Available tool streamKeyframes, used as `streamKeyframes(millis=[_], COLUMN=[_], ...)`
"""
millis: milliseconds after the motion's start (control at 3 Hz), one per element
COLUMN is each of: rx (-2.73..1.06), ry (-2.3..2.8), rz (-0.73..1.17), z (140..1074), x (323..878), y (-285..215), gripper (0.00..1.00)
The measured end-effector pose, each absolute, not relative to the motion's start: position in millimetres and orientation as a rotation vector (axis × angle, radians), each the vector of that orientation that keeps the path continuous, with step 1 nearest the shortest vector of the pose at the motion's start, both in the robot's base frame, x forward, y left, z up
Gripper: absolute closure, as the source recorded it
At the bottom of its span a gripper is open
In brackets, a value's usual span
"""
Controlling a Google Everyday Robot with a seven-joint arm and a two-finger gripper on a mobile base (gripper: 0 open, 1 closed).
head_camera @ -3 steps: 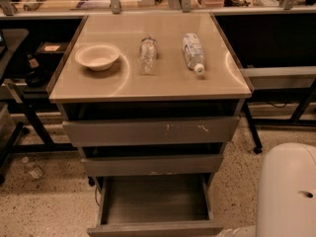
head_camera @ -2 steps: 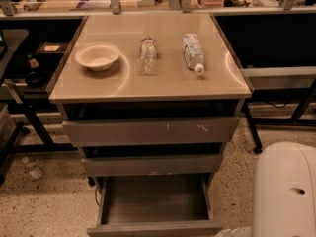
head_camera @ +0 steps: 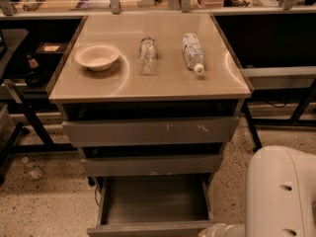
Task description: Close bottom drawer
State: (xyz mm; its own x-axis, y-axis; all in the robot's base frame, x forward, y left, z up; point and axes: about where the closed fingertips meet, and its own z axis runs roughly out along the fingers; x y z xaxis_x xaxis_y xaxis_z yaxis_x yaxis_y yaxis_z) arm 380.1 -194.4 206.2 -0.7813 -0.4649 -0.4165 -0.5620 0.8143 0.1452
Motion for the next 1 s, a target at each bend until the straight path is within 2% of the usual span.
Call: streamKeyframes(millis=[1000], rx=[-0.709], ry=[2.581], rz=[0.388], z=[184.5], x=[415.7], y=[-182.0], gripper=[1.0])
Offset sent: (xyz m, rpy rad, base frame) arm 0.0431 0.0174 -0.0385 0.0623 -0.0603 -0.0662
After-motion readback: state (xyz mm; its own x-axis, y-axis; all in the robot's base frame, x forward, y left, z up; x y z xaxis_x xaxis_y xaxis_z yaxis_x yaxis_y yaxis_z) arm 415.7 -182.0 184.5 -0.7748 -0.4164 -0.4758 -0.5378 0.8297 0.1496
